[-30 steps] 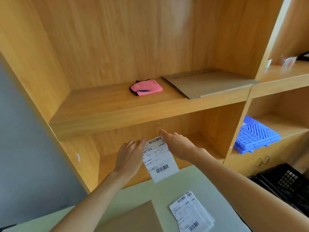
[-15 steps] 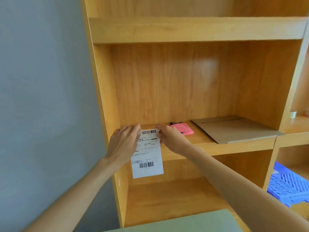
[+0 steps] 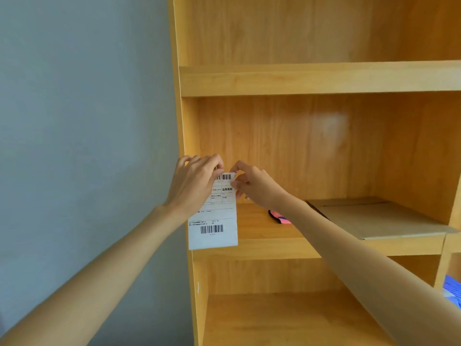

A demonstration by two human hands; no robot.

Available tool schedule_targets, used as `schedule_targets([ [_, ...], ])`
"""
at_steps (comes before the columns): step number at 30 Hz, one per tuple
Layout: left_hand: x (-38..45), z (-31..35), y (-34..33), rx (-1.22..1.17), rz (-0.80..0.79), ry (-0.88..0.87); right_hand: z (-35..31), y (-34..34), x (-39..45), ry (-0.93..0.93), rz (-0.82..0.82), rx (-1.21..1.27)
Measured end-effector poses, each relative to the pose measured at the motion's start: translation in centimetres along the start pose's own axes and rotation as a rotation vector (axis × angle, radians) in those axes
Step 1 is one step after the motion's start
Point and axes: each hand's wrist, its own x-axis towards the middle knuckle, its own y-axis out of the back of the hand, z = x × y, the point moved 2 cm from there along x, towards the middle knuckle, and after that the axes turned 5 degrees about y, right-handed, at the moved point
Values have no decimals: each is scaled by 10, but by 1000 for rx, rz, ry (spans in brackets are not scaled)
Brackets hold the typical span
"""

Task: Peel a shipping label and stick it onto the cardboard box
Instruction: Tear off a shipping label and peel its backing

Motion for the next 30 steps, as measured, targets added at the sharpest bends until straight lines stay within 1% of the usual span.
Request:
schedule_targets([
  [6, 7, 0, 7, -100, 6, 6, -9, 11, 4, 53, 22, -11],
  [14, 7, -4, 3, -117, -4, 12, -11, 17, 5, 3, 51, -51],
  [30, 11, -2, -4, -156, -3, 1, -11, 26, 0, -25, 64, -86],
])
